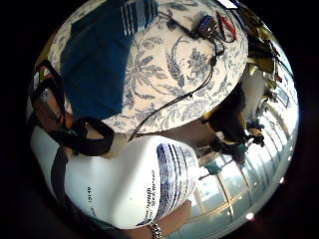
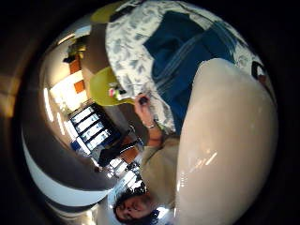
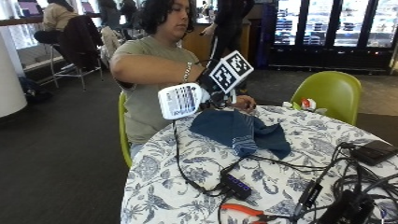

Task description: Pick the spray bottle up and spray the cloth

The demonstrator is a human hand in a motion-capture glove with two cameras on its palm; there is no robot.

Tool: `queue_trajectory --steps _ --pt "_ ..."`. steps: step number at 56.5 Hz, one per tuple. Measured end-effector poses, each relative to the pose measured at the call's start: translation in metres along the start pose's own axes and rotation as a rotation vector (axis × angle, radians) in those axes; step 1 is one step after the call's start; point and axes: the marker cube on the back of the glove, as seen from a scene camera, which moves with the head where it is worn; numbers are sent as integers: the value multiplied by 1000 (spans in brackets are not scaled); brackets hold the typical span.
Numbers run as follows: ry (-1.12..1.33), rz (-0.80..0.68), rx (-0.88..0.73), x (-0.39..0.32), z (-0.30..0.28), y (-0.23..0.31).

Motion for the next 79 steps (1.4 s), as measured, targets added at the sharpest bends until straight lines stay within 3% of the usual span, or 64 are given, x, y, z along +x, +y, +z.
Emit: queue_trajectory --steps 14,28,49,58,64,74,79 --pt "87 82 -224 1 54 -41" --pt "0 29 -117 -12 28 -35" --pt "-482 -496 380 -74 -84 26" --pt "-783 -803 560 -140 -88 24" --pt "-926 -894 667 -170 -80 -2" --pt "-1025 -962 685 -213 -48 -66" --pt "-805 -1057 492 -209 0 -90"
